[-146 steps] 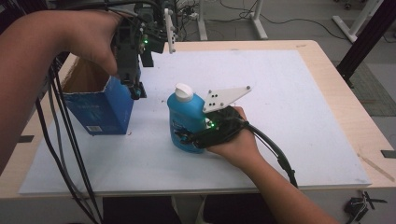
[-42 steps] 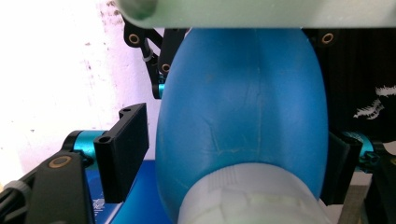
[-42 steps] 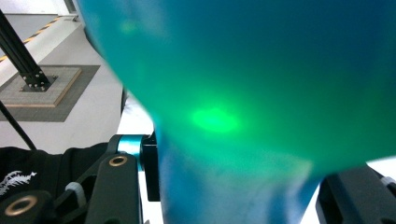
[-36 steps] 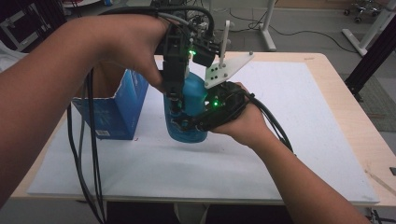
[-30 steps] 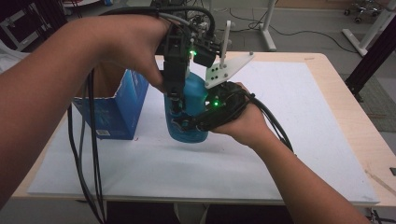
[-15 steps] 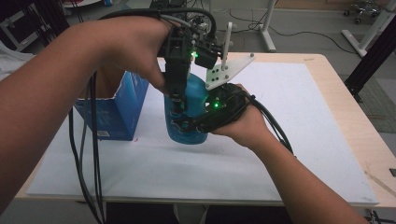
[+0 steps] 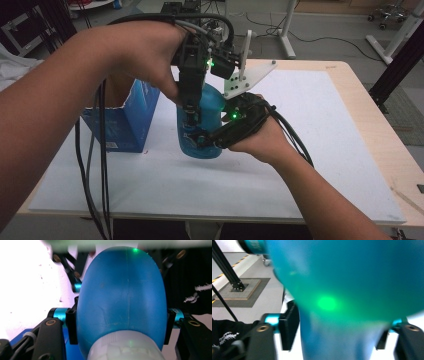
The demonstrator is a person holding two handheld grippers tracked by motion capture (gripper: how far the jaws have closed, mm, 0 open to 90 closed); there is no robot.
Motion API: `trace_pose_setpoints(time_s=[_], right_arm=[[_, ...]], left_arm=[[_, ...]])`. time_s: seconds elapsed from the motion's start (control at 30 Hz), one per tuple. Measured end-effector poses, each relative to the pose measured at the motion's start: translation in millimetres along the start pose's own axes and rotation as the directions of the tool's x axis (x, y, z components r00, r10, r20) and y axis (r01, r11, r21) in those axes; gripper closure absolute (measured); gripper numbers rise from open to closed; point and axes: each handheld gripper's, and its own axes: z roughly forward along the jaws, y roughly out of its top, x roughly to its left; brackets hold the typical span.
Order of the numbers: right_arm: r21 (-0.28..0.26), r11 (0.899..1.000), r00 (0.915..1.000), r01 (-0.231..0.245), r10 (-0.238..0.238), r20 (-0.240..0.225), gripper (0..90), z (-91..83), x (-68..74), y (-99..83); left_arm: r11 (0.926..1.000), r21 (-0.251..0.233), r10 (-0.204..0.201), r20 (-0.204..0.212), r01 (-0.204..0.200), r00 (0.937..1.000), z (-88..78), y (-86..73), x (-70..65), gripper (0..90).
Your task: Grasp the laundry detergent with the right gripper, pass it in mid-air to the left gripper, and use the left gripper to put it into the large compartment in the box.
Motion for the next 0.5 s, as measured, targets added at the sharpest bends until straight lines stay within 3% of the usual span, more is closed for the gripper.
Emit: trace_pose_setpoints(time_s=[0.13, 0.23, 0.3, 0.5], right_arm=[[0.049, 0.999, 0.9998, -0.016, 0.016, 0.01, 22.9, -7.5, -0.7, -5.8], [0.067, 0.998, 0.9994, -0.02, 0.018, 0.029, 21.3, -14.8, -1.0, -8.6], [0.085, 0.996, 0.9979, -0.023, 0.017, 0.063, 13.0, -19.4, -1.6, -9.3], [0.124, 0.992, 0.9956, -0.03, 0.019, 0.092, 12.4, -37.3, -3.3, -10.7]], left_arm=[[0.9999, 0.003, -0.013, 0.0, 0.013, 0.9999, -0.8, -1.8, 1.2, 38.2], [0.9997, 0.005, -0.024, 0.004, 0.024, 0.9997, -2.2, -3.3, 1.8, 38.2], [0.9994, 0.013, -0.031, 0.006, 0.031, 0.9995, -3.0, -4.3, 2.2, 38.2], [0.9977, 0.01, -0.068, 0.008, 0.068, 0.9977, -9.9, -9.6, 4.2, 38.2]])
